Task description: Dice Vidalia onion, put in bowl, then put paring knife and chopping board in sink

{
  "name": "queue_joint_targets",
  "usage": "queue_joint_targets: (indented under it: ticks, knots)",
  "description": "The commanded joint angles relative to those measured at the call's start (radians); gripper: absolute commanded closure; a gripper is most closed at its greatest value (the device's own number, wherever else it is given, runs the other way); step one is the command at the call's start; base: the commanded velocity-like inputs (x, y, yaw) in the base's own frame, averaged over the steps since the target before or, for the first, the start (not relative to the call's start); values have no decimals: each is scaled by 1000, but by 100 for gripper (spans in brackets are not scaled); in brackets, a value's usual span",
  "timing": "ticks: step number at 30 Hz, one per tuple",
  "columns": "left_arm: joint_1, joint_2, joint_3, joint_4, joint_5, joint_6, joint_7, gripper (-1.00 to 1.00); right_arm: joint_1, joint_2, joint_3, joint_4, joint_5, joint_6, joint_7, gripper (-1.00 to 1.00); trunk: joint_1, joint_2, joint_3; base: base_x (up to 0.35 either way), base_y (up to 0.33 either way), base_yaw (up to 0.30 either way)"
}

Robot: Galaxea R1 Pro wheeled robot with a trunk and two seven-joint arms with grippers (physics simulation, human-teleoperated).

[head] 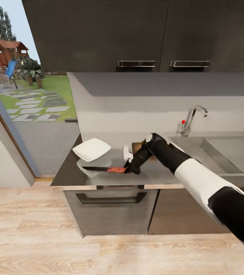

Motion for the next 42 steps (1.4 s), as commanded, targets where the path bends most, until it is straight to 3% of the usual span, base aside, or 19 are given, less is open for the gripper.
queue_joint_targets:
  ticks: [1,3,4,9,12,14,15,18,20,21,27,30,31,32,33,34,42]
  knots:
    - [-2,0,-4,3,6,-4,1,-100,-1,-2,0,-24,2,31,4,100,0,-1,0,0,0,0]
    - [-2,0,-4,3,5,-4,0,-100,-1,-6,0,-59,3,57,3,100,0,-1,4,0,0,0]
    - [-2,0,-4,3,5,-4,0,-100,-1,-17,-1,-138,3,115,1,100,0,-1,5,0,0,0]
    - [-2,-4,-4,3,5,-4,-1,-100,-1,-29,-5,-241,4,191,-10,100,0,-1,13,0,0,0]
    - [-2,-6,-4,3,5,-4,-1,-100,-1,-32,-53,-276,5,205,-19,100,0,-1,18,0,0,0]
    - [-2,-6,-4,3,5,-4,-1,-100,-1,-33,-118,-288,7,210,-33,100,0,-1,21,0,0,0]
    - [-2,-6,-4,3,5,-4,-1,-100,-1,-33,-133,-290,9,211,-39,100,0,-1,22,0,0,0]
    - [-2,-6,-4,3,5,-4,-1,-100,-1,-36,-181,-294,45,213,-103,100,0,-1,25,0,0,0]
    - [-2,-7,-4,3,5,-4,-1,-100,-1,-42,-195,-296,82,214,-212,100,0,-1,25,0,0,0]
    - [-2,-7,-4,3,5,-4,-1,-100,-1,-44,-199,-295,96,217,-319,100,0,-1,25,0,0,0]
    - [-2,-8,-3,2,5,-6,-1,-100,-1,-45,-202,-288,104,260,-574,100,0,-1,25,0,0,0]
    - [-2,-8,-3,2,5,-6,-1,-100,-1,-43,-201,-283,102,269,-768,100,0,-1,25,0,0,0]
    - [-2,-8,-3,2,5,-6,-1,-100,-1,-42,-201,-282,102,270,-803,100,0,-1,25,0,0,0]
    - [-2,-8,-3,2,5,-6,-1,-100,-1,-39,-200,-273,100,273,-899,100,0,-1,25,0,0,0]
    - [-2,-8,-3,2,5,-6,-1,-100,-1,-39,-200,-266,100,273,-928,100,0,-1,25,0,0,0]
    - [-2,-8,-3,2,5,-6,-1,-100,-1,-37,-200,-238,99,273,-997,100,0,-1,25,0,0,0]
    - [-2,-18,-4,3,5,-6,-1,-100,-1,-33,-199,-101,97,262,-1152,100,0,-1,25,0,-3,0]
